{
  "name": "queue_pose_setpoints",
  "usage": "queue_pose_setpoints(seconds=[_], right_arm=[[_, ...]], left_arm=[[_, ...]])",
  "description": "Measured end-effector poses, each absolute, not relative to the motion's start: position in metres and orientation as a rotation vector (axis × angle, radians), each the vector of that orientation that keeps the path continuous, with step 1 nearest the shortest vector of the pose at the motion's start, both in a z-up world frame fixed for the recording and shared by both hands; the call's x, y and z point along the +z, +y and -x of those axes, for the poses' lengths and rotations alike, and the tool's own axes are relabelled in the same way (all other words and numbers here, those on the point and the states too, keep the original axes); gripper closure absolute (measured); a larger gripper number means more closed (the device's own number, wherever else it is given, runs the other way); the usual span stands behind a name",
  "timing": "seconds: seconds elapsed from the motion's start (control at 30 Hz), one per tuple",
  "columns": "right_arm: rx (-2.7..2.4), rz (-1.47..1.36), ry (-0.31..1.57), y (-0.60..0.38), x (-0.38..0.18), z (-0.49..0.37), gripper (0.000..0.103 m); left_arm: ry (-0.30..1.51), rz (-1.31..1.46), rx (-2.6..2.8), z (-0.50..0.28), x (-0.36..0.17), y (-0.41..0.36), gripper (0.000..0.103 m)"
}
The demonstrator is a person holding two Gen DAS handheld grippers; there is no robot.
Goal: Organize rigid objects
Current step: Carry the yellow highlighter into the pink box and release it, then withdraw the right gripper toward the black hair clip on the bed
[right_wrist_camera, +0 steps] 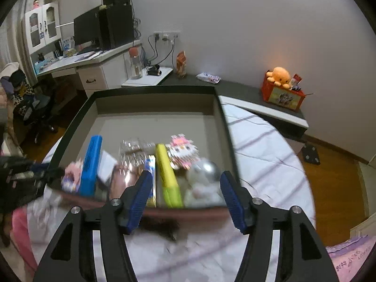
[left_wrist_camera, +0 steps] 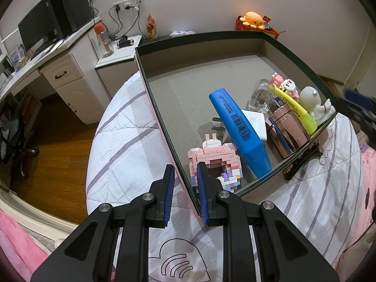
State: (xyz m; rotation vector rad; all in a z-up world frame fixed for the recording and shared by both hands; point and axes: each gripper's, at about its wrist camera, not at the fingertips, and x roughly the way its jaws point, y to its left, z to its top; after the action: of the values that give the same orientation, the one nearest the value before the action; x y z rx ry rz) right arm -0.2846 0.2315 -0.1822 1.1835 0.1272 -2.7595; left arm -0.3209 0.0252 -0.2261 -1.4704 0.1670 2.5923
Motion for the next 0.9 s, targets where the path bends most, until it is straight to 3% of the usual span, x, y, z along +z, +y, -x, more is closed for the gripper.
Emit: queue_pose_setpoints(seconds=[0.23, 0.43, 0.73, 0.77, 0.8, 0.9], right_arm=[[-2.669, -1.218, 0.202, 0.243, -0.202, 0.241, 0.041], [-2.584, -1.303, 0.2, 0.23, -0.242, 0.245, 0.041], [-2.545, -1.292, 0.194, 0.213, -0.255, 0.263, 0.041], [-2.55, -1.286, 0.18, 0.214, -0.256, 0.262, 0.048], [-2.546, -1.29, 0.172, 0.214, -0.256, 0.263, 0.067], [-2.534, -1.315, 0.155, 0.214, -0.259, 0.259, 0.091]], left_arm=[[0.175, 1.471, 2.593, 0.321, -0.226, 0.024, 0.085], [0.175, 1.47, 2.586, 0.322, -0.228, 0.023, 0.085], [0.183, 1.472, 2.584, 0.321, -0.228, 0.023, 0.085], [0.184, 1.471, 2.583, 0.321, -0.228, 0.024, 0.085], [0.184, 1.471, 2.582, 0.322, -0.228, 0.025, 0.085], [0.186, 1.471, 2.583, 0.321, -0.229, 0.025, 0.085]])
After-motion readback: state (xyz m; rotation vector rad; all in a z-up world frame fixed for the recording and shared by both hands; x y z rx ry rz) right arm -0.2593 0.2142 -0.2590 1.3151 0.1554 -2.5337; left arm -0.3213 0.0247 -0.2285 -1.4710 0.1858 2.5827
